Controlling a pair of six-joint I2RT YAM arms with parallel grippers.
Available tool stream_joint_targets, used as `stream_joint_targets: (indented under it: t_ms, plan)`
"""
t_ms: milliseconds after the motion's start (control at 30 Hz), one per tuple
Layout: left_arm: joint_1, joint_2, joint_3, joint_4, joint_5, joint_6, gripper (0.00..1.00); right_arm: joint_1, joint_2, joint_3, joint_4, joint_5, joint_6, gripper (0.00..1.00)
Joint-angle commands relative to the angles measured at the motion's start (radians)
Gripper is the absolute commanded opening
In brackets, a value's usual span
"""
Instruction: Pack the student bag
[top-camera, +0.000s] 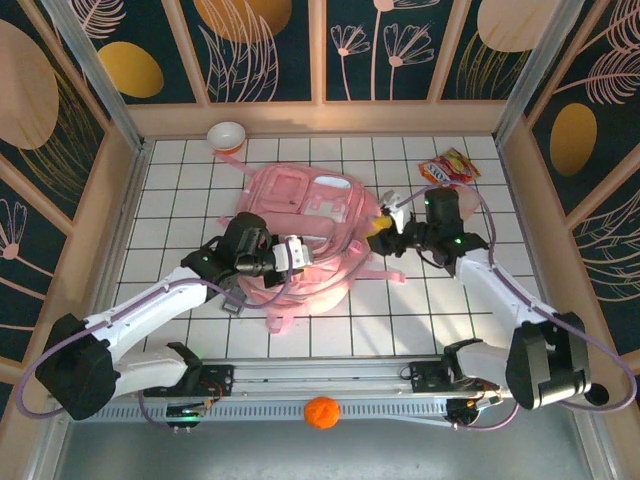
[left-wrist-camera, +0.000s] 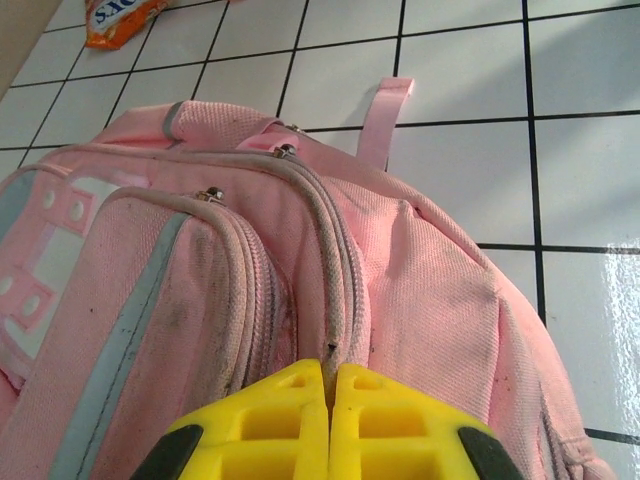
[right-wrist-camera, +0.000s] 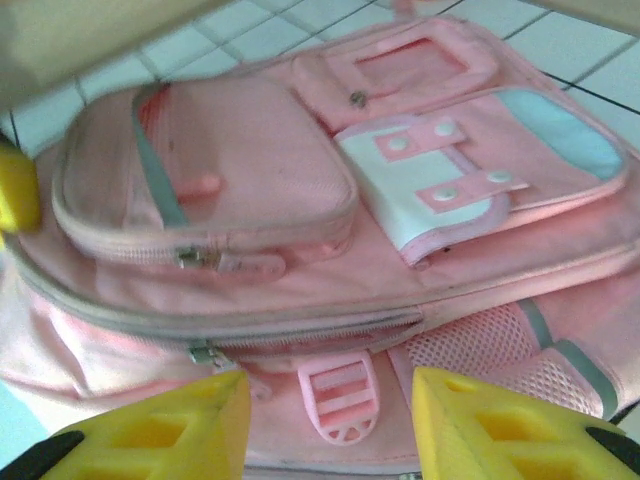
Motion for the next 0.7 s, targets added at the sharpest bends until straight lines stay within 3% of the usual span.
stream_joint_targets:
  t_ms: [0,167,367,533,667]
  plan:
    - [0.004,-0.017,0.000,0.066,0.054,-0.002,0.00,0.068,0.088,0.059,-0.130,-0.009,-0.298,0.47]
    - [0.006,-0.008,0.007,0.069,0.054,-0.002,0.00,0.138,0.149,0.065,-0.105,-0.034,-0.320,0.47]
    - [0.004,-0.002,0.014,0.068,0.062,-0.004,0.00,0.154,0.199,0.044,0.021,-0.022,-0.257,0.46]
    - [0.004,0.001,0.020,0.071,0.067,-0.012,0.00,0.156,0.230,0.065,0.031,-0.040,-0.230,0.33]
    - [0.006,0.002,0.018,0.064,0.053,-0.008,0.00,0.138,0.225,0.072,-0.009,-0.014,-0.231,0.10]
